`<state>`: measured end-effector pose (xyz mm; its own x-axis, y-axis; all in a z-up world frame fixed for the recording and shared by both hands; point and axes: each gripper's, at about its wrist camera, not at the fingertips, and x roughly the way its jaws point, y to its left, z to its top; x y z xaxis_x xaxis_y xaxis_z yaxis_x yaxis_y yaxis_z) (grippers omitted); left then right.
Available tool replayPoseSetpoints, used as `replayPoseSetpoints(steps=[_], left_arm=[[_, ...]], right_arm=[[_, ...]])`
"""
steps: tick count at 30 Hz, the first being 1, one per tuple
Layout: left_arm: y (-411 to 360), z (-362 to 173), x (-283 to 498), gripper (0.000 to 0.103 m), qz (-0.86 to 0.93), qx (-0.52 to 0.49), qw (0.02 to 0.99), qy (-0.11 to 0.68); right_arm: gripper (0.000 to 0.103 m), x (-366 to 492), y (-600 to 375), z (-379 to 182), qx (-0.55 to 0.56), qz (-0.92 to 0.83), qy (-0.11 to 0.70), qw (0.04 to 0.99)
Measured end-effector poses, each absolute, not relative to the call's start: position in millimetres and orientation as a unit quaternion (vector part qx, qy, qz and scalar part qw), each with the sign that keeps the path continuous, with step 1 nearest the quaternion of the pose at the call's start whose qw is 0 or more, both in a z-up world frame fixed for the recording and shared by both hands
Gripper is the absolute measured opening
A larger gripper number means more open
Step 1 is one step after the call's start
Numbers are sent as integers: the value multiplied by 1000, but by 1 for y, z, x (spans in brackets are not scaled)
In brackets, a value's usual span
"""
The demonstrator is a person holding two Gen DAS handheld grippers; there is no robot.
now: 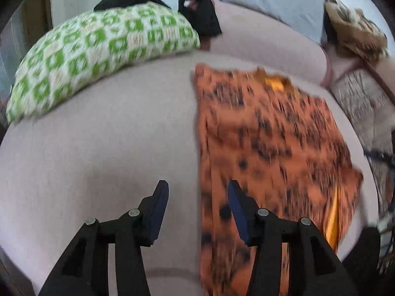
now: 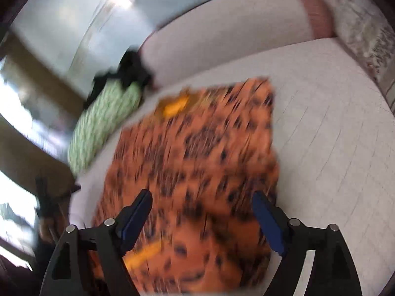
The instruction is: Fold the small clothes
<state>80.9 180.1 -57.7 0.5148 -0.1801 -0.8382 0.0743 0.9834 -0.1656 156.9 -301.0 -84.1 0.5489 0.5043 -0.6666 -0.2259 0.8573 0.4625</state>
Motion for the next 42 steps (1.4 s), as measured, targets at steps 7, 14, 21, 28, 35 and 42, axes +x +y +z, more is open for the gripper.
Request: replayPoseSetpoints(steps=[7,14,21,28,35,42], left_arm=[[196,-71,7,60,-61,-129,833,534],[175,-100,-8,62,-81,-148,796,581],[160,-105,-12,43,-66,-90,807,580],[160,-107,-15,42,-69,-88,810,576],[164,-107,-13,46,-77,-107,803,581],[154,-107,-18,53,-76,-84,809,577]], right_arm=[[79,159,-234,-102,-49,234,471,849],[65,161,-218,-129,-98,227,504,827],[10,138,-225,-118,-82,224,504,830],[10,37,-277,-102,-38,181,481,857],[27,-24,-360,-129,149,110,500,846],[98,57,-349,-107,399,168,459,776]])
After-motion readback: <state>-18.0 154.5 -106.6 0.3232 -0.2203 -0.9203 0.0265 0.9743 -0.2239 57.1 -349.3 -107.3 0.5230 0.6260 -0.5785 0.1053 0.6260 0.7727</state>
